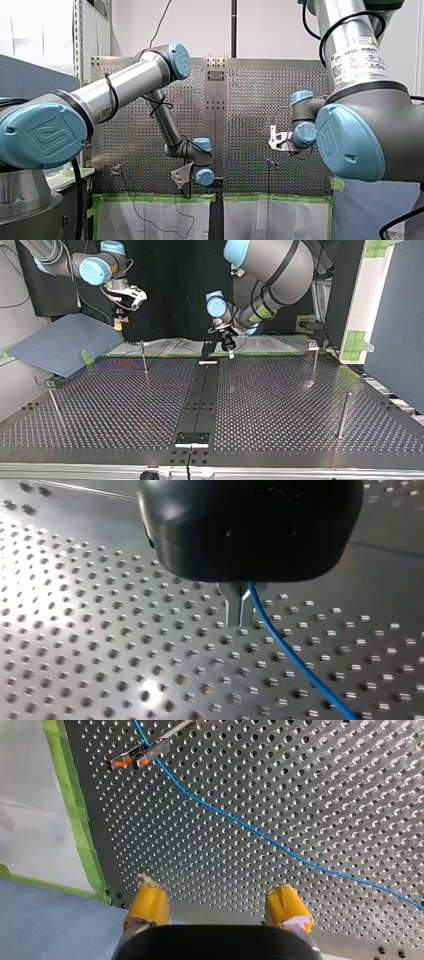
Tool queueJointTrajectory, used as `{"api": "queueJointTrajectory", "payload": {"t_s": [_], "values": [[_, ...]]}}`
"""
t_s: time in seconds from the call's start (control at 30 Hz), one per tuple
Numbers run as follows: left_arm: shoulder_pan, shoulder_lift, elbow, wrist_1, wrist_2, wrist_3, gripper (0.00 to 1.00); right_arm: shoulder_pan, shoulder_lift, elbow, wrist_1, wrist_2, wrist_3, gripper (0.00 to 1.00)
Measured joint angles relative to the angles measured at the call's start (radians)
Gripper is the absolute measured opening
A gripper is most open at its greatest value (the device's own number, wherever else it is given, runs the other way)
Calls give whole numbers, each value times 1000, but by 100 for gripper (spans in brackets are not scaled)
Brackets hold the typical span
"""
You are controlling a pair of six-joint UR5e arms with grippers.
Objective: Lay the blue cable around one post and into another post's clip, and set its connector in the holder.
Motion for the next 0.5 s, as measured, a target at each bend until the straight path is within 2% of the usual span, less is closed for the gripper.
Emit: {"api": "queueJointTrajectory", "payload": {"t_s": [0.17,0.5], "values": [[6,40,-38,36,-2,30,2,-1,0,0,0,-1,0,98],[15,120,-118,115,-24,38,2,-3,0,0,1,-1,2,98]]}}
